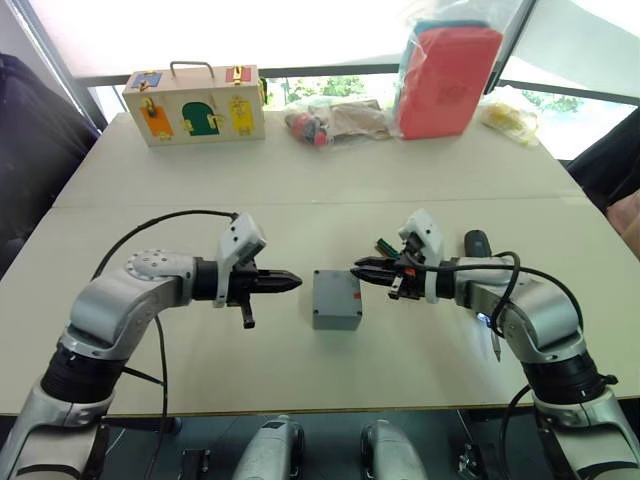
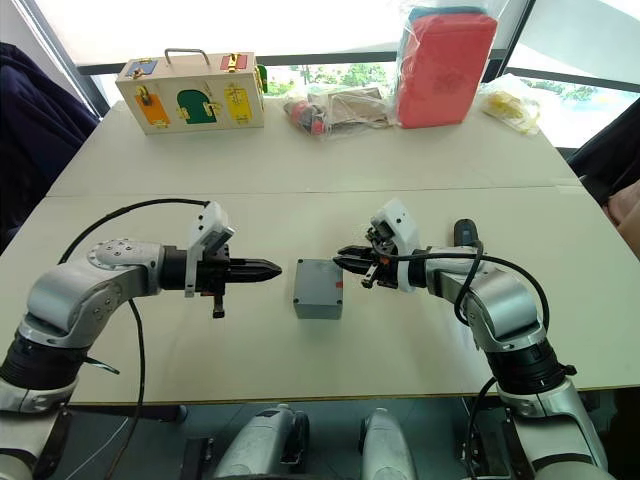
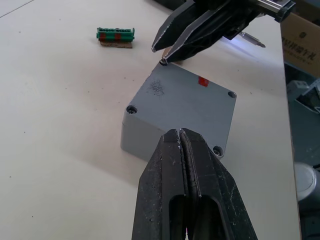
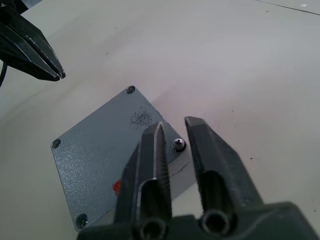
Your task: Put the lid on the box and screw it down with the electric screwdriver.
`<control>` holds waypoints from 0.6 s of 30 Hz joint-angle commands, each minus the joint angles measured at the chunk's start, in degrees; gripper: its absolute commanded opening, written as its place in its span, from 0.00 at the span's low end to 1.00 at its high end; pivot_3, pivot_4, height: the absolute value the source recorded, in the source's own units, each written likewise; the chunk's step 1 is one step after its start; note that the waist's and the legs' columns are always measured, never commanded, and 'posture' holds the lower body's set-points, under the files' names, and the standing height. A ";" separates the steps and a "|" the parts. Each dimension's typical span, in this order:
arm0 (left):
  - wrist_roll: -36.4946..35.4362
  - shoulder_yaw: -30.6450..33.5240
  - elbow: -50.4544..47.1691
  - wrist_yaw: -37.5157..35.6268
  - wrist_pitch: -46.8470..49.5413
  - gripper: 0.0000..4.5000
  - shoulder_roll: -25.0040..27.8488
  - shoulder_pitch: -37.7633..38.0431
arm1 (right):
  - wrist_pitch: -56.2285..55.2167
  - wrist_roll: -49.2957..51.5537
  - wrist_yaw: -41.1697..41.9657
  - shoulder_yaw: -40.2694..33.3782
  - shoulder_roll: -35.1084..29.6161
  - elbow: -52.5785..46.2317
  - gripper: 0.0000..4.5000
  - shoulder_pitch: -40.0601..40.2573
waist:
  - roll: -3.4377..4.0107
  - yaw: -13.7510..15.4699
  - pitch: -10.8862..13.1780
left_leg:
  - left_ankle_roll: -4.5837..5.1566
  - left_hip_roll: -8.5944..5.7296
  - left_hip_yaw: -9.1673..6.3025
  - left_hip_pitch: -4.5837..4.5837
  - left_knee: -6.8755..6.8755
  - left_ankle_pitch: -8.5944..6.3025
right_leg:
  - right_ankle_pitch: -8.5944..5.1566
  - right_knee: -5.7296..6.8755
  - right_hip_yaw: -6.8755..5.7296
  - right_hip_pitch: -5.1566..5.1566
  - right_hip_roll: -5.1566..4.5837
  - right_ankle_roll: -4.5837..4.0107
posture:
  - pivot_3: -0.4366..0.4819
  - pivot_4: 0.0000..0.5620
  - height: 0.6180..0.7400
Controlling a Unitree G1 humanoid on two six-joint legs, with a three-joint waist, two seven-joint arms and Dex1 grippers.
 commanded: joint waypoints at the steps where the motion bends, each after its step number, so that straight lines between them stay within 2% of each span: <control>1: -0.66 0.49 -1.09 -0.05 -0.27 0.00 -0.29 -1.11 | -1.04 0.08 0.29 -1.00 -0.76 -1.48 0.54 -0.25 | 0.00 0.00 0.00 | 0.00 0.00 0.00 0.00 0.00 0.00 | 0.00 0.00 0.00 0.00 0.00 0.00 | 0.48 0.27 1.00; 3: -0.64 0.51 -0.88 -0.12 -0.35 0.00 -0.50 -1.37 | -0.49 0.63 0.31 -1.74 -1.09 -1.80 0.70 -0.50 | 0.00 -0.02 0.00 | 0.00 0.00 0.00 0.00 0.00 0.00 | 0.00 0.00 0.00 0.00 0.00 0.00 | 0.48 0.27 1.00; 5: -0.72 0.53 -0.63 -0.14 -0.45 0.00 -0.91 -1.90 | 0.61 1.68 0.28 -3.06 -1.62 -2.39 0.70 -0.63 | 0.00 0.00 0.00 | 0.00 0.00 0.00 0.00 0.00 0.00 | 0.00 0.00 0.00 0.00 0.00 0.00 | 0.48 0.27 1.00; 10: -1.36 0.34 0.30 -1.81 -1.46 0.00 -2.16 -5.33 | 15.40 11.12 -2.75 -15.36 -5.74 -4.06 0.70 -5.44 | -0.02 0.13 0.01 | 0.03 -0.02 -0.01 -0.02 0.07 -0.02 | 0.00 -0.01 0.00 0.04 -0.03 0.00 | 0.48 0.27 1.00; 15: -0.07 -2.75 -0.06 -6.43 -4.67 0.00 -1.73 -7.74 | 35.64 12.51 -6.55 -18.68 -15.17 2.58 0.99 -16.65 | 0.00 0.00 0.02 | 0.24 0.02 -0.01 -0.01 0.04 -0.14 | 0.00 -0.02 -0.02 0.01 -0.04 -0.01 | 0.48 0.27 1.00; 18: 2.06 -5.20 0.15 -9.06 -7.79 0.00 -1.23 -8.77 | 44.32 11.34 -8.81 -15.32 -20.58 8.22 0.99 -21.07 | -0.01 0.06 0.02 | 0.24 0.03 0.00 -0.03 -0.01 -0.14 | -0.01 -0.03 0.00 -0.03 -0.10 -0.03 | 0.48 0.27 1.00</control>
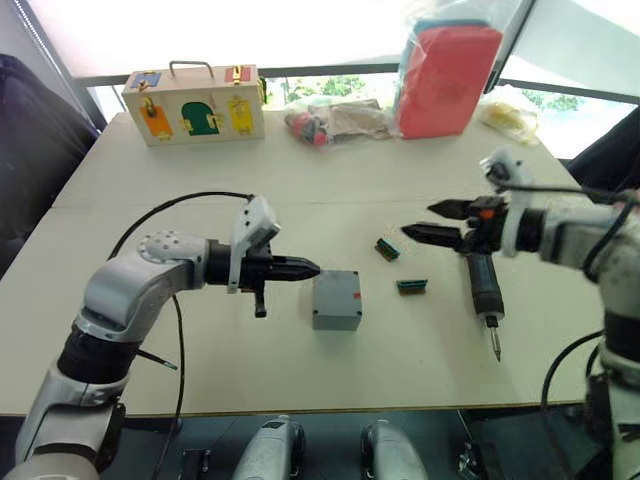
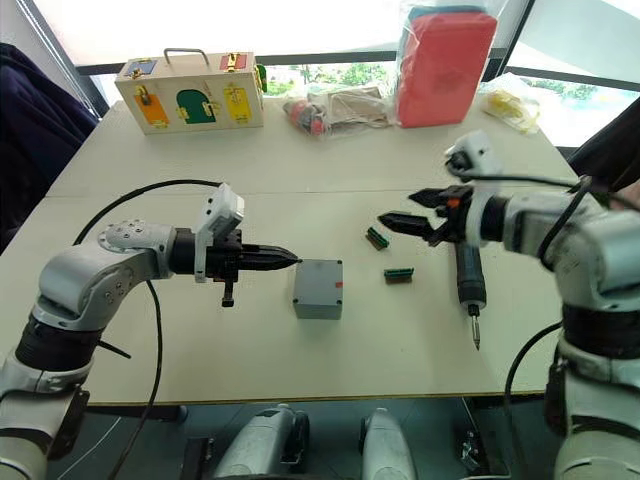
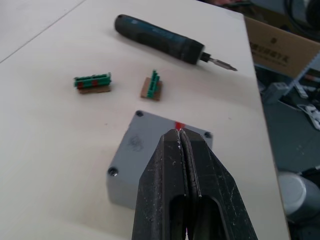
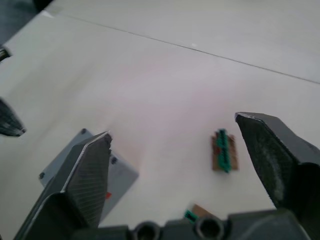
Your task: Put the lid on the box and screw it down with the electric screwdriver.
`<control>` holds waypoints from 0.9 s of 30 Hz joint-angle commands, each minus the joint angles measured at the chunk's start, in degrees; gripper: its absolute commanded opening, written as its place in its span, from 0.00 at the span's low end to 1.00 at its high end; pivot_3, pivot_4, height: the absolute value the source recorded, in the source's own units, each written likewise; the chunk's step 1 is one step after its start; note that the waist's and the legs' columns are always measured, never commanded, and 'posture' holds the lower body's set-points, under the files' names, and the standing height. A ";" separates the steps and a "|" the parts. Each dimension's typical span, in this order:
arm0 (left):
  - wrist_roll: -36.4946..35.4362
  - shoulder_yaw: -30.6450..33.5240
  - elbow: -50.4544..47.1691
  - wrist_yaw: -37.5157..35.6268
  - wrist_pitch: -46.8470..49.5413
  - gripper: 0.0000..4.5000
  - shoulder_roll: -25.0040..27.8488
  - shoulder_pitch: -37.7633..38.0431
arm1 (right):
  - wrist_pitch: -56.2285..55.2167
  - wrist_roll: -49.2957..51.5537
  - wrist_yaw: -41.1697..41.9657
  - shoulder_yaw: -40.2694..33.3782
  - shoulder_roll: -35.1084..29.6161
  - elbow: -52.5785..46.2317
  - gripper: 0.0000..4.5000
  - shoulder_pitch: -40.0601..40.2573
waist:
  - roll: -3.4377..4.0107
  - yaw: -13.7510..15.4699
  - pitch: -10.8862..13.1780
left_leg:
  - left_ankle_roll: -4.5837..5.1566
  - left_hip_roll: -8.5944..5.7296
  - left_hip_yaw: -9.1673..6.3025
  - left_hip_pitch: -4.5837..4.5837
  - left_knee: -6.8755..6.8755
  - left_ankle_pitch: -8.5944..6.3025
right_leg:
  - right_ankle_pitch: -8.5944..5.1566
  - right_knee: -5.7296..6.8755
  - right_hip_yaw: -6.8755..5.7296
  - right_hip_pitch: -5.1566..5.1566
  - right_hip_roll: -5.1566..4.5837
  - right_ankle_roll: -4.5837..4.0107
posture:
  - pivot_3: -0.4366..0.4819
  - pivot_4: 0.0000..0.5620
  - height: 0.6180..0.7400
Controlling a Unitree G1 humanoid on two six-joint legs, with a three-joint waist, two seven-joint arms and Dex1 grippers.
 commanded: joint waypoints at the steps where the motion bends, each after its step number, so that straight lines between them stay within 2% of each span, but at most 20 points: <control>1: 2.90 -2.59 -0.78 -3.54 -4.88 0.00 1.19 -1.80 | 9.21 -0.40 -2.60 3.32 -6.25 6.24 0.99 -3.91 | -0.01 0.00 0.00 | 0.01 0.00 0.00 0.00 -0.01 0.00 | 0.00 -0.03 0.01 0.01 -0.01 -0.01 | 0.48 0.27 1.00; 4: 5.46 -4.78 -0.13 -5.74 -8.55 0.00 1.45 -2.11 | 9.53 3.18 -1.20 12.70 -13.80 12.55 0.99 -4.56 | -0.01 0.00 0.00 | 0.07 0.00 0.01 -0.01 0.01 -0.04 | -0.10 -0.09 0.04 0.06 -0.08 -0.20 | 0.48 0.27 1.00; 7: 6.80 -5.60 0.28 -6.80 -10.62 0.00 1.09 -2.05 | 9.53 4.77 -0.55 19.60 -16.44 17.20 0.99 -6.43 | 0.00 -0.20 0.01 | 0.15 0.00 0.08 -0.02 0.00 -0.09 | -0.11 -0.11 0.08 0.04 -0.13 -0.21 | 0.48 0.27 1.00; 12: 7.73 -5.75 -1.08 -6.21 -11.37 0.00 0.49 -1.26 | 9.53 2.85 -0.19 26.88 -14.59 27.42 0.99 -10.36 | 0.05 -0.55 0.03 | 0.15 0.04 0.12 -0.04 0.01 -0.09 | 0.00 -0.08 0.10 -0.02 -0.06 -0.01 | 0.48 0.27 1.00; 18: 7.09 -4.40 -2.94 -3.81 -9.51 0.00 0.31 0.67 | 8.50 -2.18 1.92 32.05 -11.00 32.18 0.99 -12.50 | 0.05 -0.45 0.03 | 0.15 0.05 0.12 -0.06 0.02 -0.09 | 0.01 -0.09 0.05 -0.02 0.00 0.00 | 0.48 0.27 1.00; 24: 6.75 -3.56 -4.27 -1.82 -7.99 0.00 0.50 1.87 | 1.64 -9.00 7.30 39.27 -8.62 37.59 0.99 -13.18 | 0.05 -0.09 0.04 | 0.15 0.00 0.12 -0.06 0.05 -0.09 | 0.01 -0.05 0.01 -0.01 0.04 0.02 | 0.48 0.27 1.00; 27: 6.39 -2.95 -5.35 -0.94 -7.13 0.00 0.86 2.66 | -2.84 -13.42 11.71 44.84 -8.78 38.48 0.87 -12.95 | 0.03 -0.25 0.03 | 0.15 -0.01 0.12 -0.04 0.07 -0.09 | 0.01 -0.06 0.01 0.02 0.07 0.02 | 0.48 0.27 1.00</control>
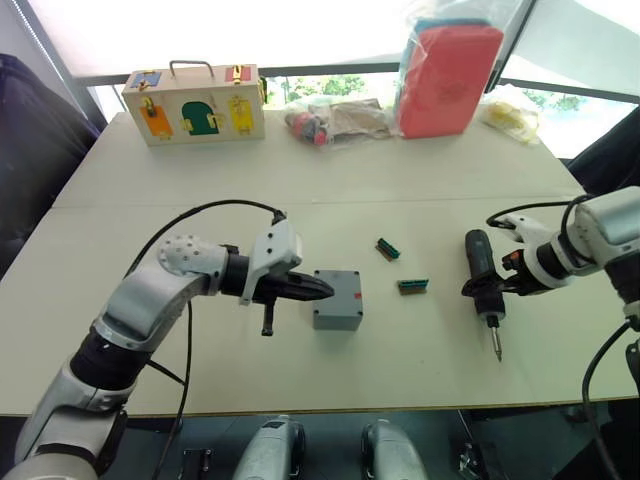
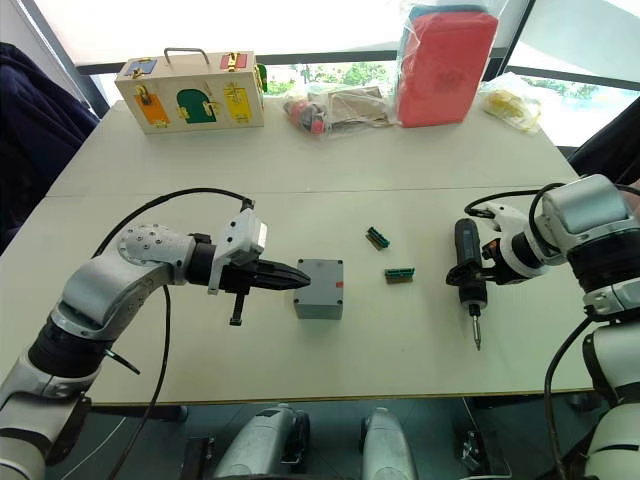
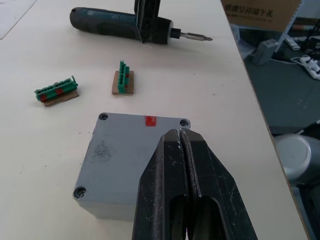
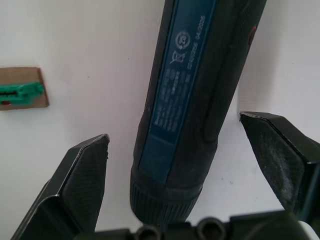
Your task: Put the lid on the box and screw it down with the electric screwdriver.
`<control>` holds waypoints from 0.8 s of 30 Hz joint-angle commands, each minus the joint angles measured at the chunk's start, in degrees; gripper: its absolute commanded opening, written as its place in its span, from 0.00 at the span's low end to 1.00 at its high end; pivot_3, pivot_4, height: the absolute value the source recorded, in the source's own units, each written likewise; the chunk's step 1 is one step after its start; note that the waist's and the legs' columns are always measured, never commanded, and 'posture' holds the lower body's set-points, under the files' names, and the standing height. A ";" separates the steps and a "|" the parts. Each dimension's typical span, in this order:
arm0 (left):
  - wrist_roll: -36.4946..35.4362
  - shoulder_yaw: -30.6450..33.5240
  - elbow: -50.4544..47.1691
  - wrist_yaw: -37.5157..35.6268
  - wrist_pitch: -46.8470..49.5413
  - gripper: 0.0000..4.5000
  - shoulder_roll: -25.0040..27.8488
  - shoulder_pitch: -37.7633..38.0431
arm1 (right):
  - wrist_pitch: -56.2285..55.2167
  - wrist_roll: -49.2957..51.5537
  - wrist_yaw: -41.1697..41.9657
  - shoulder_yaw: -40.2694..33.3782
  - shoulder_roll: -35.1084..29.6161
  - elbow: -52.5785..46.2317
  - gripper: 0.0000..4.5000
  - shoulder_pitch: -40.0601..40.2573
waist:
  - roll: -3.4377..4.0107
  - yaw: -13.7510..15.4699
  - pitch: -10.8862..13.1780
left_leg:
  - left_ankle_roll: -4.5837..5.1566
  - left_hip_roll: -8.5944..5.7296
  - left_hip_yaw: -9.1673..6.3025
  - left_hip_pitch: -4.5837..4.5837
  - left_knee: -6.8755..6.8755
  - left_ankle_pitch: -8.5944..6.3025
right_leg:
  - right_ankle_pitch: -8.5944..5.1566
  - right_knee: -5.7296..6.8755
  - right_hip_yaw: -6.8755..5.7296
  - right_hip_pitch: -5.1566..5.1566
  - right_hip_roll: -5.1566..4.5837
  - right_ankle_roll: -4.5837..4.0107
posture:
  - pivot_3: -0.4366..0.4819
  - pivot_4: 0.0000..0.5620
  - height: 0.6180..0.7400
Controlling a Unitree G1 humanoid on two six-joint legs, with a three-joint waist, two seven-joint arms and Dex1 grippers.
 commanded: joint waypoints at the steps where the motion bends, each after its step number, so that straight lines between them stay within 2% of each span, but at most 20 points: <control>1: -1.05 2.18 -3.00 1.04 0.79 0.00 0.70 0.46 | -4.64 -5.30 5.12 5.34 -0.34 1.27 0.78 -0.40 | -0.01 -0.05 0.00 | 0.00 0.00 0.00 0.01 0.01 0.00 | 0.00 0.00 0.00 0.01 0.00 0.00 | 0.48 0.27 1.00; 2: -1.09 2.32 -3.12 1.20 0.95 0.00 0.74 0.54 | -4.98 -6.05 6.08 5.99 -0.39 1.18 0.73 -0.32 | -0.05 -0.04 -0.03 | 0.00 0.00 0.00 0.02 0.01 0.00 | 0.00 0.00 -0.01 0.02 0.01 0.00 | 0.48 0.27 1.00; 4: -1.17 2.54 -3.22 1.42 1.14 0.00 0.87 0.73 | -5.29 -7.52 8.09 6.74 -0.36 0.85 0.56 0.02 | -0.06 0.00 -0.03 | 0.00 0.01 -0.02 0.05 0.04 0.00 | 0.00 0.01 -0.03 0.06 0.03 0.01 | 0.48 0.27 1.00; 6: -1.27 2.76 -3.29 1.55 1.28 0.00 1.06 0.94 | -4.88 -8.52 8.75 6.20 -0.02 0.82 0.46 0.42 | -0.07 0.00 -0.04 | 0.00 0.01 -0.03 0.06 0.05 0.00 | 0.00 0.01 -0.03 0.09 0.03 0.01 | 0.48 0.27 1.00; 9: -1.23 3.41 -2.09 1.30 1.45 0.00 1.36 0.75 | -4.76 -9.59 6.58 0.51 2.02 4.85 0.43 -0.75 | -0.08 -0.01 -0.04 | -0.02 0.01 -0.03 0.07 0.05 0.01 | 0.00 0.01 -0.03 0.08 0.03 0.01 | 0.48 0.27 1.00; 12: -1.72 5.03 1.80 0.58 1.37 0.00 1.55 -0.23 | -11.23 -10.66 -3.29 -13.62 5.50 15.76 0.42 -7.20 | -0.08 -0.44 -0.03 | -0.09 0.00 -0.02 0.11 0.07 0.05 | 0.01 0.01 0.00 0.13 0.04 0.00 | 0.48 0.27 1.00; 14: -2.57 6.00 3.50 0.04 1.61 0.00 1.65 -0.82 | -14.14 -10.52 -7.20 -20.12 6.06 16.35 0.42 -8.70 | 0.20 -0.45 0.11 | -0.22 -0.09 0.04 0.05 0.06 0.13 | 0.05 0.08 0.09 -0.01 -0.03 0.03 | 0.48 0.27 1.00; 16: -3.52 6.70 5.15 -0.89 2.26 0.00 1.85 -1.52 | -15.06 -7.90 -10.23 -28.66 6.46 12.17 0.42 -8.46 | 0.22 -0.03 0.13 | -0.47 -0.07 0.05 -0.08 -0.10 0.28 | 0.03 0.10 0.10 -0.23 0.00 0.05 | 0.48 0.27 1.00; 18: -3.55 6.78 6.78 -2.03 2.25 0.00 2.42 -1.74 | -18.50 -4.45 -13.70 -38.81 9.18 2.51 0.42 -4.43 | 0.22 0.05 0.12 | -0.57 -0.01 0.06 -0.46 -0.20 0.35 | 0.02 0.13 0.10 -0.69 0.07 0.05 | 0.48 0.27 1.00; 21: -2.35 5.48 9.32 -3.00 1.79 0.00 2.19 -2.85 | -28.55 4.00 -19.21 -56.19 20.77 -19.77 0.42 5.23 | 0.18 -0.27 0.10 | -0.61 0.17 0.03 -0.69 -0.19 0.37 | 0.02 0.13 0.04 -0.84 0.27 0.06 | 0.48 0.27 1.00; 24: -1.49 4.40 11.73 -3.59 1.17 0.00 0.98 -4.81 | -28.04 13.85 -22.63 -61.43 31.87 -36.87 0.42 11.26 | 0.20 -0.27 0.11 | -0.66 0.17 0.03 -0.70 -0.13 0.41 | 0.03 0.23 0.06 -0.88 0.27 0.06 | 0.48 0.27 1.00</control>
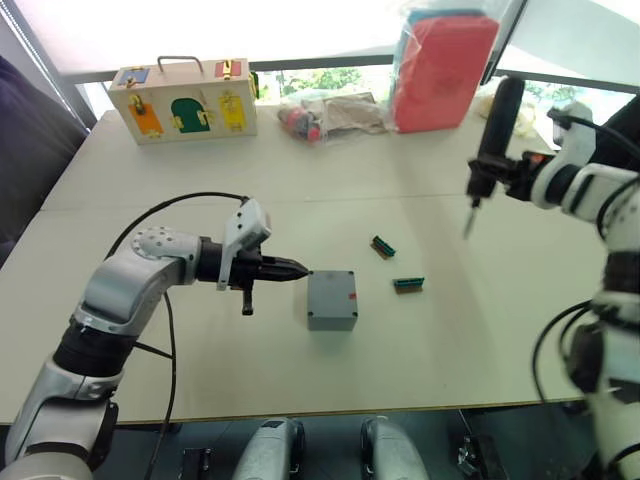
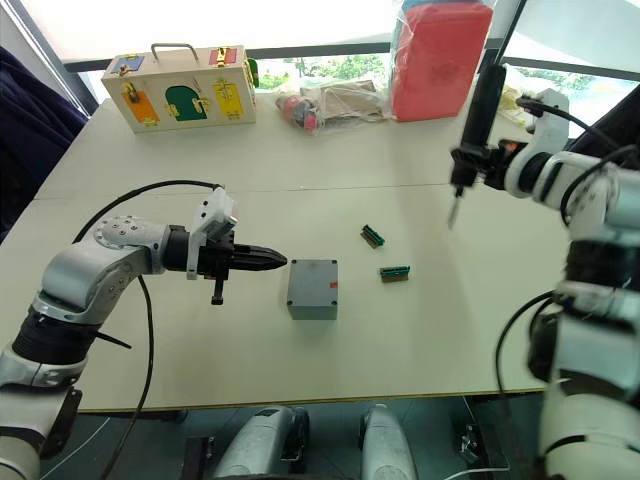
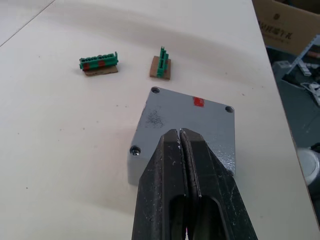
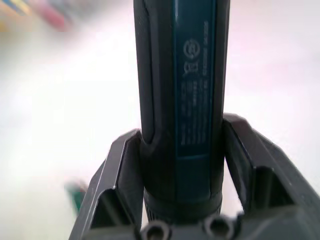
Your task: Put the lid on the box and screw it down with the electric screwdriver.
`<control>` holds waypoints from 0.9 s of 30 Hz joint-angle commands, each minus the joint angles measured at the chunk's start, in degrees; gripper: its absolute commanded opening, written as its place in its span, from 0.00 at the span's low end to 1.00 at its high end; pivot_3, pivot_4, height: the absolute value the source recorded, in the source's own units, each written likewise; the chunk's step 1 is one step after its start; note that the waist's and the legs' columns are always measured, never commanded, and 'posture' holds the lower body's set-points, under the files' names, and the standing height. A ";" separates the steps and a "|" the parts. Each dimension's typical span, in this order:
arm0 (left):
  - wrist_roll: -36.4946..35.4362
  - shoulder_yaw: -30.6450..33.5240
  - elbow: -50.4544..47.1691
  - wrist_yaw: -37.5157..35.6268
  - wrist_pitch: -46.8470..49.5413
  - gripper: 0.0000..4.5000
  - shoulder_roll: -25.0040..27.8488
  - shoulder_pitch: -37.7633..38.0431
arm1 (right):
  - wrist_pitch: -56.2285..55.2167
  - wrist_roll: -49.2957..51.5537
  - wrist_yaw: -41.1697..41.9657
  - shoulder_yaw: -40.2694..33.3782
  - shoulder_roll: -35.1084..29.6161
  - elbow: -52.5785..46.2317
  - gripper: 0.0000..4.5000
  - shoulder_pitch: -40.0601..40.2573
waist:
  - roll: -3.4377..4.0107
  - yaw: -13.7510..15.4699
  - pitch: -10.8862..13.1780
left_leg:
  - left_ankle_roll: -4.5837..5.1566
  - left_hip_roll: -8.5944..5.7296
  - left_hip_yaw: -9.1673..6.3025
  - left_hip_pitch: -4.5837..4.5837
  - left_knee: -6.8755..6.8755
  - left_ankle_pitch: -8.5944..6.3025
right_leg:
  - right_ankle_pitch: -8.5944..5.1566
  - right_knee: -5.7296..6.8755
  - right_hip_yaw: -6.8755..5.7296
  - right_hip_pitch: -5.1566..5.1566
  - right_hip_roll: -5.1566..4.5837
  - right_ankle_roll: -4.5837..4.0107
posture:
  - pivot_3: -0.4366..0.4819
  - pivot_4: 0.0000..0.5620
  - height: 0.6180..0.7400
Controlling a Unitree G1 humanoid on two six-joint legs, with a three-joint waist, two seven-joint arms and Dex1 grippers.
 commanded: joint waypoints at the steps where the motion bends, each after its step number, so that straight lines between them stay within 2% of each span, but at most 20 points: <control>1: 0.60 -0.54 1.44 -0.82 -1.20 0.00 -1.27 -2.77 | -1.06 12.48 -2.67 -4.99 7.99 -20.73 0.42 4.08 | 0.00 0.18 0.00 | -0.01 0.00 -0.02 0.00 0.04 0.01 | 0.00 0.03 -0.01 0.01 0.00 0.00 | 0.48 0.27 1.00; 4: 1.70 -2.30 2.45 -1.63 -1.77 0.00 -2.51 -3.87 | -2.28 16.46 -4.54 -0.82 14.10 -29.97 0.42 8.50 | 0.00 0.59 0.00 | 0.03 -0.06 -0.05 0.01 0.25 0.00 | 0.02 0.20 0.01 0.06 -0.04 0.00 | 0.48 0.27 1.00; 8: 4.34 -5.26 3.04 -1.62 -3.67 0.00 -4.30 -3.55 | -7.62 12.40 -3.96 7.77 16.40 -35.57 0.42 15.13 | -0.03 0.53 -0.02 | 0.14 -0.14 -0.08 0.07 0.28 -0.06 | 0.02 0.23 0.04 0.14 -0.06 0.01 | 0.48 0.27 1.00; 14: 8.43 -7.94 6.54 0.04 -7.44 0.00 -8.01 -2.71 | -14.27 7.27 -1.66 15.50 15.08 -35.71 0.42 21.91 | -0.03 0.33 -0.02 | 0.14 -0.15 -0.06 0.08 0.28 -0.05 | 0.02 0.26 0.05 0.13 -0.05 0.01 | 0.48 0.27 1.00; 22: 12.99 -11.08 7.90 -0.17 -11.75 0.00 -8.59 -0.22 | -19.81 3.06 -0.71 17.90 13.22 -32.67 0.42 23.63 | -0.05 0.19 -0.04 | 0.13 -0.13 -0.06 0.11 0.28 -0.04 | 0.01 0.24 0.07 0.13 -0.03 0.01 | 0.48 0.27 1.00; 27: 13.61 -10.76 8.32 0.26 -12.04 0.00 -9.19 0.05 | -22.55 0.99 -0.96 19.35 14.21 -30.86 0.42 24.89 | -0.05 0.39 -0.05 | 0.14 -0.13 -0.06 0.20 0.28 -0.05 | 0.01 0.24 0.08 0.23 -0.03 0.01 | 0.48 0.27 1.00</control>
